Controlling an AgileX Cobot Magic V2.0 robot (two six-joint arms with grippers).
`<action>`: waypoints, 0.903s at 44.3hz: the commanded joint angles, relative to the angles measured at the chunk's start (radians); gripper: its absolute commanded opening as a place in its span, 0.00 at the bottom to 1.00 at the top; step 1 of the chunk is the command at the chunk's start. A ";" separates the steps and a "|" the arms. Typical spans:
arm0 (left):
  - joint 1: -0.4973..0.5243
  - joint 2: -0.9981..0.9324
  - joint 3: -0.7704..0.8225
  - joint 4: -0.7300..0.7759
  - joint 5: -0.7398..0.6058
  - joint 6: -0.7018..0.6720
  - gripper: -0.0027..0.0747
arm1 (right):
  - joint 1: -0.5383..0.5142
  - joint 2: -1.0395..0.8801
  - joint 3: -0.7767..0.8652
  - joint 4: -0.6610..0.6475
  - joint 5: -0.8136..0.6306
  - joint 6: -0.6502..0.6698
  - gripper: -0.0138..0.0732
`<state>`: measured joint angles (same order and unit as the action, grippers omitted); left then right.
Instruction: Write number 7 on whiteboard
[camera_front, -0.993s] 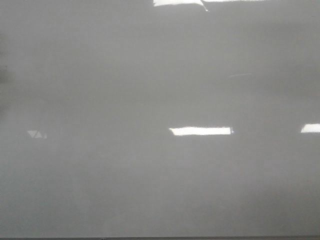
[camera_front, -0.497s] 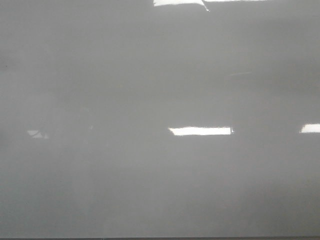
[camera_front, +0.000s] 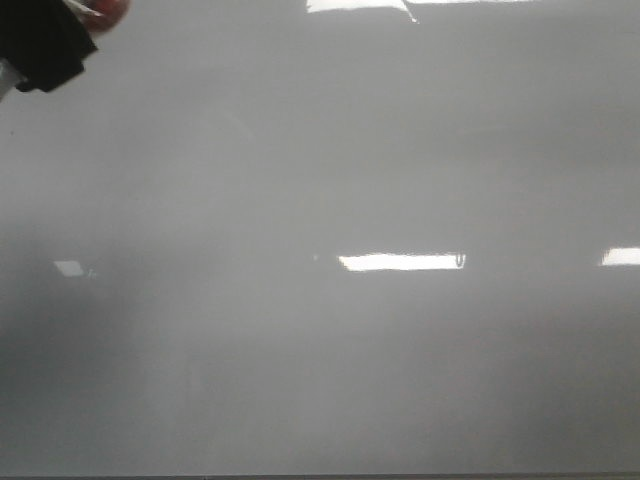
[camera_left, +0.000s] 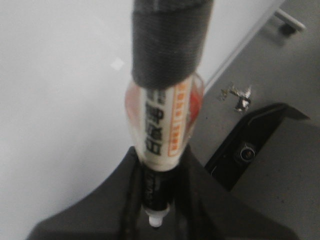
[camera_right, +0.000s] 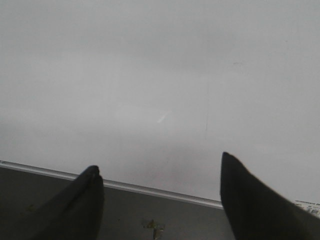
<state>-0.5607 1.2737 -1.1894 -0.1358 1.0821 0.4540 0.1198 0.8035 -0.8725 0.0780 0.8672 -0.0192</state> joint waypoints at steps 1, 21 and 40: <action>-0.102 -0.003 -0.036 -0.018 -0.016 0.070 0.01 | 0.000 0.038 -0.044 0.016 -0.030 -0.036 0.77; -0.347 0.084 -0.036 -0.008 -0.051 0.148 0.01 | 0.238 0.185 -0.123 0.346 0.127 -0.699 0.77; -0.355 0.088 -0.036 -0.003 -0.084 0.181 0.01 | 0.505 0.260 -0.152 0.407 -0.009 -0.845 0.77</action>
<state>-0.9074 1.3893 -1.1894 -0.1282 1.0361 0.6120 0.5974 1.0589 -0.9748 0.4453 0.9281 -0.8461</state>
